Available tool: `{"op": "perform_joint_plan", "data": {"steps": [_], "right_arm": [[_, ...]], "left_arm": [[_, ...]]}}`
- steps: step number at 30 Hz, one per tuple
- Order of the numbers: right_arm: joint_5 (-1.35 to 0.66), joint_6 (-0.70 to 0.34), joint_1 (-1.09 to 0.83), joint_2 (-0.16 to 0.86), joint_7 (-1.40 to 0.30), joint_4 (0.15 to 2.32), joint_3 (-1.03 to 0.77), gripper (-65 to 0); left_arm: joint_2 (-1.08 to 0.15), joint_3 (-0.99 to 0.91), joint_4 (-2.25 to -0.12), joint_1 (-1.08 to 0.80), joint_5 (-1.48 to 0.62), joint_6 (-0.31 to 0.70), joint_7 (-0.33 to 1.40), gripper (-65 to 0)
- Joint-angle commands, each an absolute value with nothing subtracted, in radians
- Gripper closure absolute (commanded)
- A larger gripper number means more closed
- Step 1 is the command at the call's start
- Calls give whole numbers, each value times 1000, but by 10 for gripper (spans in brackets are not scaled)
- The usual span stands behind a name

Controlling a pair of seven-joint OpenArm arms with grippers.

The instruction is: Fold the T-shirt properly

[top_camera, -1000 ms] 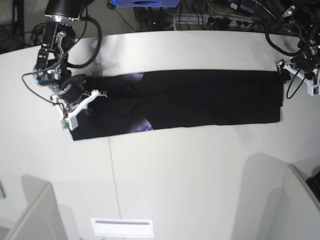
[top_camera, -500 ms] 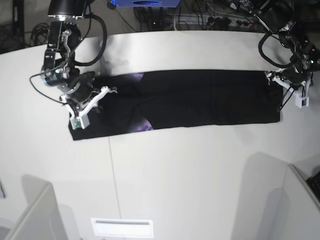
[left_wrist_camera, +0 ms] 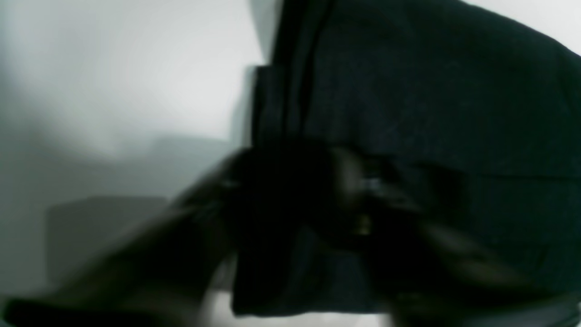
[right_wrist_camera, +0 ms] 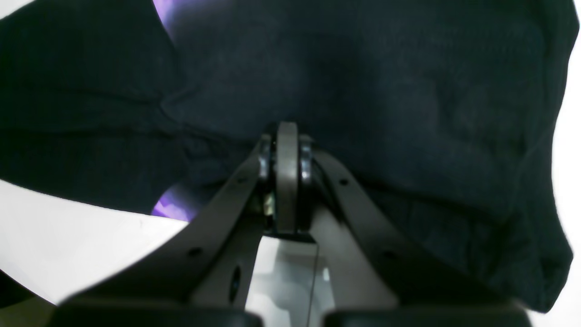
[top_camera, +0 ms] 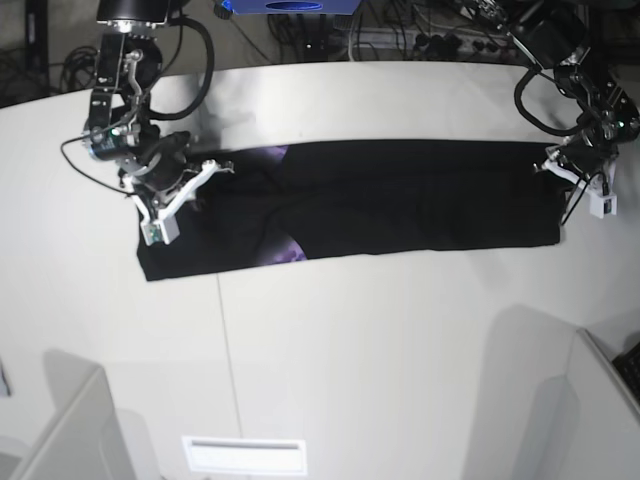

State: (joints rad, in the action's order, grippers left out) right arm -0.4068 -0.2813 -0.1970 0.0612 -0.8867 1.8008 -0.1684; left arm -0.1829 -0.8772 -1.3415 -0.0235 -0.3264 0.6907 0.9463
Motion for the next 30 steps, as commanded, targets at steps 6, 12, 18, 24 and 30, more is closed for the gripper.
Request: {"op": "perform_joint_plan", "data": {"steps": [6,12,18,24,30], "right_arm": [[-421,-288,-203,67,-866,1830,-174,0],[-421,-288,-203,65,-866,1831,-174,0],[-423,-288,-205,65,-866,1831,-176,0],[-423,-288,-205,65,-866,1831,-176,0],[-423,-288,-205,65,-866,1831,-176,0]], "left_arm": [[-194,-881,-1351,-42,-305,698,958,0],[-211,-883,-1403,-73,-305,698,946,0],[-202,-883,-1600,-174,-305,698,897,0],[-148,-875,-1764,-242,-303,698,898,0],[-76,-855,-1888,-248,-295,698,905,0]]}}
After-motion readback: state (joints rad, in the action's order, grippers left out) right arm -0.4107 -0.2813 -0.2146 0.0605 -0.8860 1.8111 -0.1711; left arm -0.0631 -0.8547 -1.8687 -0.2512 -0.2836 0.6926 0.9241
